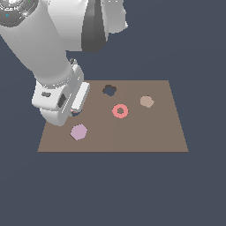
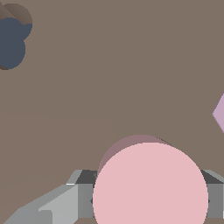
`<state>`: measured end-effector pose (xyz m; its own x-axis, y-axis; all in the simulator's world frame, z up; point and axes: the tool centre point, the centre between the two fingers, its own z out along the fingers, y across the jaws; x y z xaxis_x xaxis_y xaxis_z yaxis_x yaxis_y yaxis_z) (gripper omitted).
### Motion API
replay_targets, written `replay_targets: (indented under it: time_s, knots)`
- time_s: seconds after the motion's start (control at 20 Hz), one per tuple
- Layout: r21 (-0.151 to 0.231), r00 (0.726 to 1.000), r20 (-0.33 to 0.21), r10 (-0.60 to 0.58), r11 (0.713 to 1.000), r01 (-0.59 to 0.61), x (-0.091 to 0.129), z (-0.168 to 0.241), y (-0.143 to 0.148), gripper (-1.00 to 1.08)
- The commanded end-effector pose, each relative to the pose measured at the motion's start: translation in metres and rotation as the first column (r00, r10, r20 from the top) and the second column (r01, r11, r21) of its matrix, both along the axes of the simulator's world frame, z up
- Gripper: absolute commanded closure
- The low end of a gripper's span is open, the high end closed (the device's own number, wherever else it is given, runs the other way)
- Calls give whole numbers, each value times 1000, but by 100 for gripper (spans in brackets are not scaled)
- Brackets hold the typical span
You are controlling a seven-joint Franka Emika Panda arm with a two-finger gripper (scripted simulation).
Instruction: Insert a designated object into the corresponding slot on a board.
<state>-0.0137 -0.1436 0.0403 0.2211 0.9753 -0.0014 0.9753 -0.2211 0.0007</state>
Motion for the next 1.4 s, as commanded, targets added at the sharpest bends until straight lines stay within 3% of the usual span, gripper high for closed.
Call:
replay_targets:
  time_s: [0.0,0.9,0.95,1.35]
  knots:
    - [0,1000,0,28,1000,-28,3,0,-3,108]
    - [0,998,0,57,998,-57,6,-10,-6,108]
    - [0,998,0,57,998,-57,6,-10,-6,-92]
    - [0,998,0,57,998,-57,6,-10,-6,-92]
